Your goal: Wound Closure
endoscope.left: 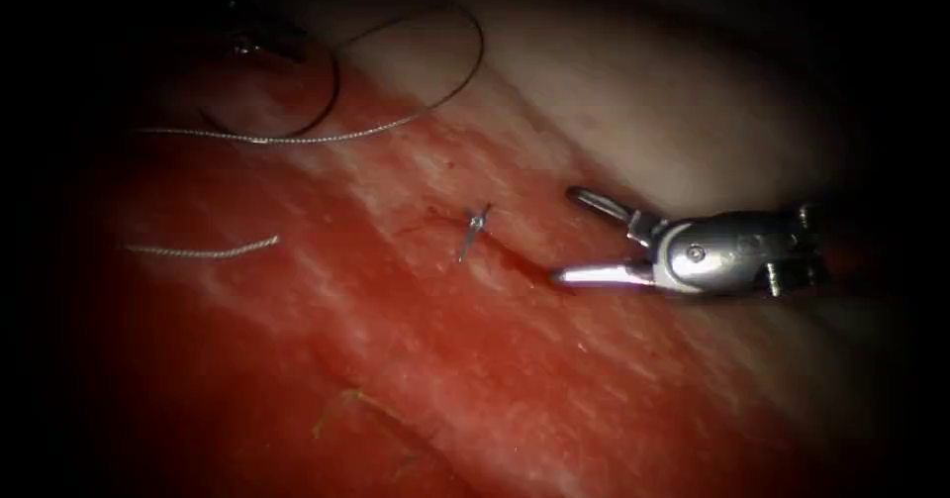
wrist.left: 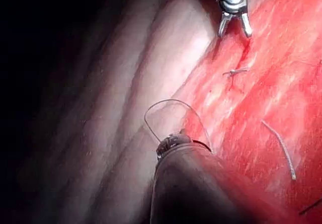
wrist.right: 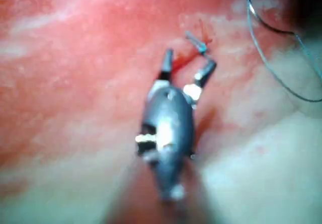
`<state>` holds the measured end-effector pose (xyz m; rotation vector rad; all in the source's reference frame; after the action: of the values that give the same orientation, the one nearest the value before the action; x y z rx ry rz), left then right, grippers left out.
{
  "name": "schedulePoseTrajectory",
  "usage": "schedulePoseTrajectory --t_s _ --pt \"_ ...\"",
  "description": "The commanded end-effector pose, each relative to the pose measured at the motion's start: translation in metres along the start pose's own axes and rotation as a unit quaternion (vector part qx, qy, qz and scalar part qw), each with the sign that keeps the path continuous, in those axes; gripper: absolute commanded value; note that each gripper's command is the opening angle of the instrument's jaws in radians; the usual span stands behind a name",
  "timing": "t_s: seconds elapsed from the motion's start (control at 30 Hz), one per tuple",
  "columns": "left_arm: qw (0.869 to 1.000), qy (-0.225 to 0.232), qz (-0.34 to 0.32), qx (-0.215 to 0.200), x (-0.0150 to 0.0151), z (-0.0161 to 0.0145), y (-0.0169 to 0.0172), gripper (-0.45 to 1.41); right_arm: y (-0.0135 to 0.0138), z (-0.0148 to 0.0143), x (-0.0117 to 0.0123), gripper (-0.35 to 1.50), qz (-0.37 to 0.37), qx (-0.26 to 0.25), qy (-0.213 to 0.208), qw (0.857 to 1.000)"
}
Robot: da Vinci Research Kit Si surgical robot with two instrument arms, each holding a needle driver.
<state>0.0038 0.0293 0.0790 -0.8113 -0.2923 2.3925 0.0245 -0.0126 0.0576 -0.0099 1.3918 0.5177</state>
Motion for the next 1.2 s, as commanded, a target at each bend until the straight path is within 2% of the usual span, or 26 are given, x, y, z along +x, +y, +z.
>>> schedulePoseTrajectory --t_s 0.03,0.1,0.2,0.27,0.37,0.5,0.73,0.9,0.93,1.2 --pt "1.0 -0.005 -0.011 0.007 -0.0002 0.0014 0.0002 0.09 -0.0008 0.0006 -0.0007 0.94 0.001 0.001 0.0 1.0" --pt "0.999 -0.019 -0.031 0.017 -0.0006 0.0026 0.0008 0.19 -0.0009 0.0006 -0.0007 0.93 0.001 0.001 0.0 1.0" --pt "0.998 -0.046 -0.041 0.025 -0.0007 0.0043 0.0016 0.44 -0.0009 0.0007 -0.0007 0.93 0.001 0.001 0.0 1.0" --pt "0.997 -0.048 -0.046 0.029 -0.0005 0.0049 0.0017 0.61 -0.0009 0.0006 -0.0008 0.93 0.001 0.001 0.0 1.0" --pt "0.997 -0.054 -0.048 0.034 -0.0004 0.0055 0.002 0.67 -0.001 0.0006 -0.0008 0.91 0.0 0.001 0.001 1.0" --pt "0.993 -0.089 -0.063 0.037 -0.001 0.0056 0.0026 0.67 -0.001 0.0006 -0.0008 0.91 0.0 0.001 0.0 1.0" --pt "0.99 -0.11 -0.078 0.052 -0.002 0.0058 0.0031 0.34 -0.0011 0.0008 -0.0008 0.89 0.0 0.0 0.0 1.0" --pt "0.988 -0.121 -0.084 0.055 -0.0023 0.0057 0.0032 0.3 -0.0012 0.0009 -0.0009 0.89 -0.001 -0.001 0.0 1.0" --pt "0.987 -0.121 -0.089 0.055 -0.0024 0.0055 0.003 0.17 -0.0012 0.0009 -0.0009 0.89 -0.001 -0.001 0.0 1.0" --pt "0.988 -0.12 -0.089 0.049 -0.0032 0.0036 0.0023 0.17 -0.0012 0.001 -0.001 0.89 -0.001 -0.002 0.002 1.0"
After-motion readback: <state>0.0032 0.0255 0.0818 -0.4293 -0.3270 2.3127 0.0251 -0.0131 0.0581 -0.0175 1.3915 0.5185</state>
